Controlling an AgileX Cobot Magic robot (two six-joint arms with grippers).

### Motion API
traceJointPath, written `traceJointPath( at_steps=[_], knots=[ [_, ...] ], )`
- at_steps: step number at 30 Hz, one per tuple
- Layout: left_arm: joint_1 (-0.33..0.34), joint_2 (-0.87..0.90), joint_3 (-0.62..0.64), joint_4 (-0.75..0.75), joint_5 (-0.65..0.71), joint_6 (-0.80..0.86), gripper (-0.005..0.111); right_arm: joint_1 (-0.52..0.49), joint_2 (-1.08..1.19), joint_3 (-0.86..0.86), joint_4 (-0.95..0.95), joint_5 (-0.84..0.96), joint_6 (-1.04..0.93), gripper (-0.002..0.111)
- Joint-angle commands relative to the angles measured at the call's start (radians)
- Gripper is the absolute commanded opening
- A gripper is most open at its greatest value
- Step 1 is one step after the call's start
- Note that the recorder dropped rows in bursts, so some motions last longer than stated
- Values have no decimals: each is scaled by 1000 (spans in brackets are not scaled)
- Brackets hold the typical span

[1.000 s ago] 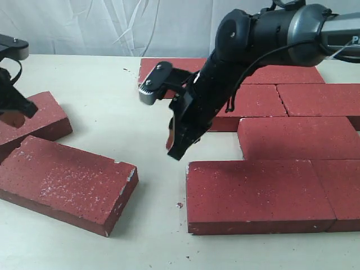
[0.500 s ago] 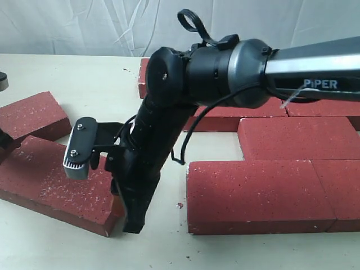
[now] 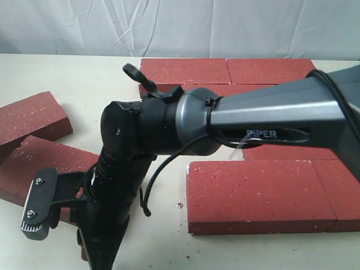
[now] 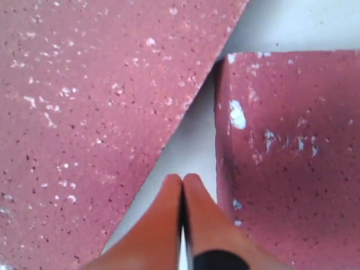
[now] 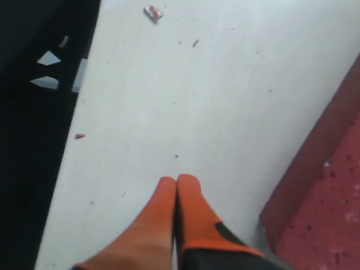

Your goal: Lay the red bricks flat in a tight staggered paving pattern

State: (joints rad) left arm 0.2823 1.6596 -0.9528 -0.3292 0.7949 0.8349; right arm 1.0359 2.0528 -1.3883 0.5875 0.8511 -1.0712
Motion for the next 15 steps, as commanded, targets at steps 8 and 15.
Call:
traceJointPath(
  at_steps=[8,15],
  knots=[
    [4,42,65,-106,-106,15,0,2,48,-7,-45,-156,0,-1],
    [4,145,63,-181,-114,50,0,0,49,-7,-79,-175,12,-1]
  ],
)
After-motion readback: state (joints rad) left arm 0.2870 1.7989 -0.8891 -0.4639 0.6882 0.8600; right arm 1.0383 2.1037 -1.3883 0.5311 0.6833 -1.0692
